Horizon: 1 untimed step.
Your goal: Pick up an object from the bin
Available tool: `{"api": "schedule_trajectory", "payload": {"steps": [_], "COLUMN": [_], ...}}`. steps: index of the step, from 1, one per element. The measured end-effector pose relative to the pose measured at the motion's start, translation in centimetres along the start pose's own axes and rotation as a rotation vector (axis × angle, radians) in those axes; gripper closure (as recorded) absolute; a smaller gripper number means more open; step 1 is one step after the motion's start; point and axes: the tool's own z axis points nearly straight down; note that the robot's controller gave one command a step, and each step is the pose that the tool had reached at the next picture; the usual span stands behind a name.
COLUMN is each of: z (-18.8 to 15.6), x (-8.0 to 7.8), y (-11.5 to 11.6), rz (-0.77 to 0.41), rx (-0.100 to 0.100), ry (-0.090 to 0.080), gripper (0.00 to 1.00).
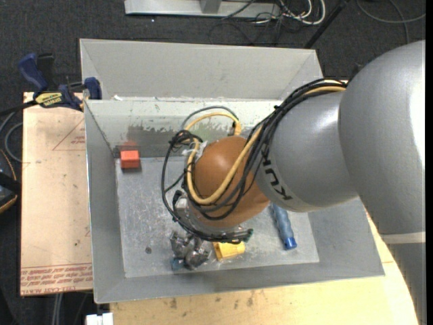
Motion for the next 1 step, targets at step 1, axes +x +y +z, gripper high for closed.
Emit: {"api": "schedule_trajectory", "payload": {"steps": [1], "z": [-10.74], "x": [-0.33], "y": [-0.19], "rz": [0.004], "rx": [0.000], "ry": [0.001], "gripper": [1.00]}}
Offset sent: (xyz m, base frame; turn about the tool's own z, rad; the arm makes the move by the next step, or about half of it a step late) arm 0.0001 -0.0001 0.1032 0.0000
